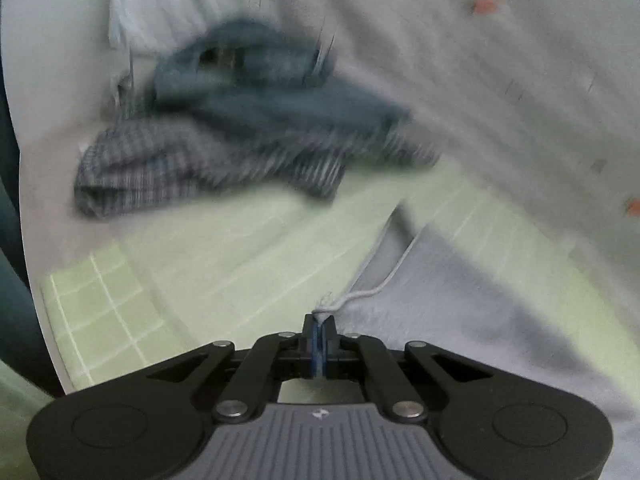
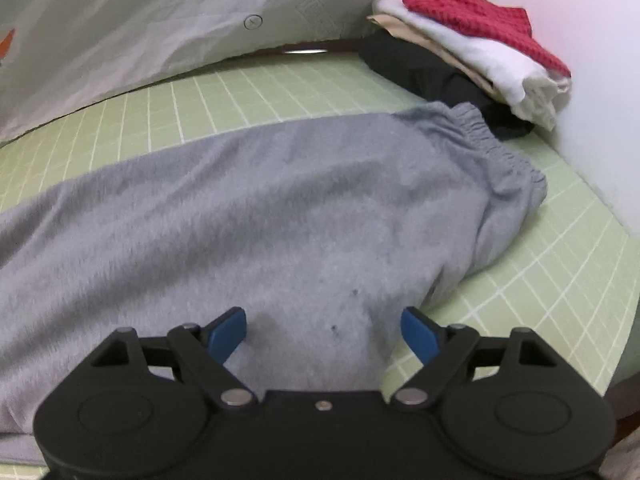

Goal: Fold clothes

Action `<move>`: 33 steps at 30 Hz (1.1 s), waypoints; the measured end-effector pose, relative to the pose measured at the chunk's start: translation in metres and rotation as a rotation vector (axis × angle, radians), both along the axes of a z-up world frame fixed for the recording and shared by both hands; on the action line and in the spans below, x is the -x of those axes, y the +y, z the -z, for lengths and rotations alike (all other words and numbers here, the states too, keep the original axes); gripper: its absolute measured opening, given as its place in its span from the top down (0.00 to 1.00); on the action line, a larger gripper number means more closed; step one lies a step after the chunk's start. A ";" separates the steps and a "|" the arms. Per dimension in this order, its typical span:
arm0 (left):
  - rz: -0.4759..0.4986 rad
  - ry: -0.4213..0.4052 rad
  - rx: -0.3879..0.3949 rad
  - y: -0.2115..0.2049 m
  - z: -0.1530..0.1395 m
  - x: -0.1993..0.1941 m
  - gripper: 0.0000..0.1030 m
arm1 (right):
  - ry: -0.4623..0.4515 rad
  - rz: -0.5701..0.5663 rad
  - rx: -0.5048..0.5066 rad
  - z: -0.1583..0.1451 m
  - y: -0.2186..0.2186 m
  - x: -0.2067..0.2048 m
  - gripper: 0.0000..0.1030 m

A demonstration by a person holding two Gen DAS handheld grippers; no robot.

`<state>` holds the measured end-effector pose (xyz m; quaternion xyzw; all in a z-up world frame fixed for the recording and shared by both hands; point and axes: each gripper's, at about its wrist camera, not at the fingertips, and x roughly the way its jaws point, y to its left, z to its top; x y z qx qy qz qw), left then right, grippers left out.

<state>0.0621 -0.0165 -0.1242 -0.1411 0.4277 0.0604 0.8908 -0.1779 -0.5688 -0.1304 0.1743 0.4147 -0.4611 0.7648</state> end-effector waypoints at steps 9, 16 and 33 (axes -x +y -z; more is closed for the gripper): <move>0.047 -0.035 0.018 0.007 -0.010 -0.018 0.80 | 0.013 -0.005 0.000 0.002 0.000 -0.002 0.17; 0.253 -0.041 0.016 -0.011 -0.001 -0.082 0.79 | 0.042 0.003 -0.008 0.008 0.002 -0.014 0.16; 0.432 -0.004 0.199 -0.039 0.036 -0.204 0.56 | 0.154 0.101 0.013 0.010 0.013 -0.045 0.16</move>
